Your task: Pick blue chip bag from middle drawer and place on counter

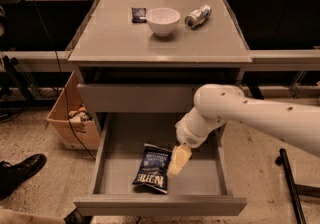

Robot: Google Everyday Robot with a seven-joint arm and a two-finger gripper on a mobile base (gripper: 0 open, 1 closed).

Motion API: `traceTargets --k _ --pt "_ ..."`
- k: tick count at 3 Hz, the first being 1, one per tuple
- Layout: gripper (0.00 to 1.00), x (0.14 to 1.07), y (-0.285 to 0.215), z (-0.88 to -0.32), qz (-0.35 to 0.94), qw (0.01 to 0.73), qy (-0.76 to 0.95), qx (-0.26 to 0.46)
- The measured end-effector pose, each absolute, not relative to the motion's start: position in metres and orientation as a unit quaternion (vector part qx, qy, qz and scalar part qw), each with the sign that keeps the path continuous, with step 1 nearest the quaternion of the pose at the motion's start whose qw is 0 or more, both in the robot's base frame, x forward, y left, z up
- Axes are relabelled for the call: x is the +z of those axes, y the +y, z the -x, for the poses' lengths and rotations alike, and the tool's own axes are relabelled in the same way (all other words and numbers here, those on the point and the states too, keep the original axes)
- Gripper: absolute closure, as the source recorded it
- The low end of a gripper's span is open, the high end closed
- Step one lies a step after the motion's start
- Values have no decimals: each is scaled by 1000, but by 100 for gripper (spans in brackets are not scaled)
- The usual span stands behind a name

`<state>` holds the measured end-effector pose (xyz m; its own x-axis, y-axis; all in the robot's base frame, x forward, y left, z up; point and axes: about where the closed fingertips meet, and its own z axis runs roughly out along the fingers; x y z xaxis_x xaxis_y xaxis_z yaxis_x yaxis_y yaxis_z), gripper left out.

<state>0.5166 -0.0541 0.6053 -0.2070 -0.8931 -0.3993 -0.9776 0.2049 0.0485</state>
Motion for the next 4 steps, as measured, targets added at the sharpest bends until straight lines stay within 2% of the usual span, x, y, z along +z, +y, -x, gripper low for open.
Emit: traceTargets --k 3,4 --pt "0 477 45 -567 596 218 739 226" --pt "0 450 50 -579 605 228 729 226"
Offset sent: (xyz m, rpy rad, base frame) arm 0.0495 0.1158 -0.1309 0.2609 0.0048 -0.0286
